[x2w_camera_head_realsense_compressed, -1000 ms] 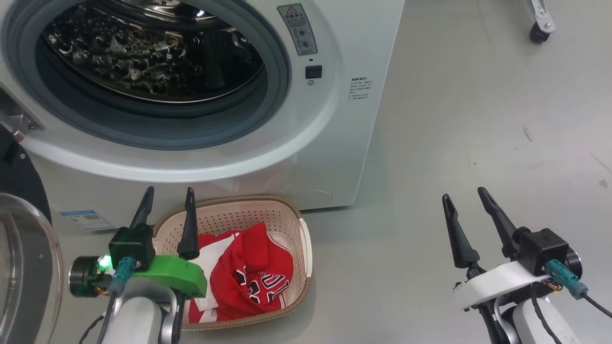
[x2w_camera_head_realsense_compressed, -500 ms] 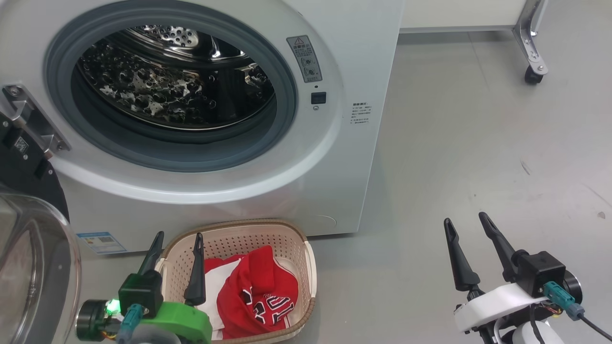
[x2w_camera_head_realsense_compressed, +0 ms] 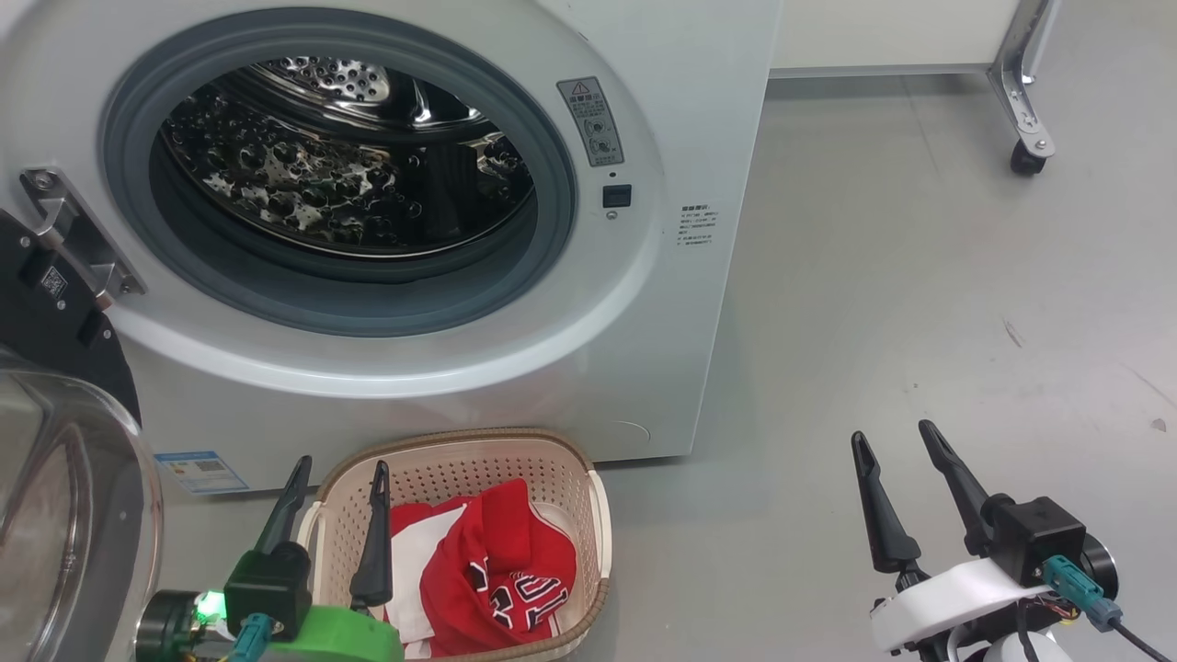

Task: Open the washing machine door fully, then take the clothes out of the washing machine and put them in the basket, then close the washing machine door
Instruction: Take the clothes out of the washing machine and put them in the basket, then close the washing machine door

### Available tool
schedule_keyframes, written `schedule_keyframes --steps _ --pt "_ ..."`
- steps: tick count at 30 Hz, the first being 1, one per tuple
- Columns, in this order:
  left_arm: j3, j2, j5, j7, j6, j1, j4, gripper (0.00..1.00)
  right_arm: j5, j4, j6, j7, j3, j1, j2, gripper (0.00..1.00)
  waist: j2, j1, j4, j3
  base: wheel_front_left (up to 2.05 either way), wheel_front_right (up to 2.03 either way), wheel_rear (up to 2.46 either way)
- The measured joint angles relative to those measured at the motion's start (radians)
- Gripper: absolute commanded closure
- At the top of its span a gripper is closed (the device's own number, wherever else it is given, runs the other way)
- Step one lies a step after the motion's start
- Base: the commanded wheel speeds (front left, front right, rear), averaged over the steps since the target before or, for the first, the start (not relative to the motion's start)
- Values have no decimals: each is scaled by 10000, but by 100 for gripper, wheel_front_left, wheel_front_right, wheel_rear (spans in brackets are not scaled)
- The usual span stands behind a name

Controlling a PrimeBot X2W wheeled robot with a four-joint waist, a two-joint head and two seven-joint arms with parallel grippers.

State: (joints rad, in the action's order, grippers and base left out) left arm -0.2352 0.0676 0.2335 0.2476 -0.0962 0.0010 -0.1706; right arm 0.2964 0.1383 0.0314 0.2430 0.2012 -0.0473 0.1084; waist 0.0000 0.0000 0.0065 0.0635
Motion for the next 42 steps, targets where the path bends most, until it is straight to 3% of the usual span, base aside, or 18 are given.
schedule_keyframes --steps 23,42 --pt "98 144 -370 -447 -125 643 1072 0 2 -368 -167 -107 12 -226 -2 0 0 0 71 -62 -4 5 0" --pt "128 138 -416 -754 -128 815 1513 0 2 -593 -242 -224 8 -235 8 0 0 0 78 -25 -70 70 0"
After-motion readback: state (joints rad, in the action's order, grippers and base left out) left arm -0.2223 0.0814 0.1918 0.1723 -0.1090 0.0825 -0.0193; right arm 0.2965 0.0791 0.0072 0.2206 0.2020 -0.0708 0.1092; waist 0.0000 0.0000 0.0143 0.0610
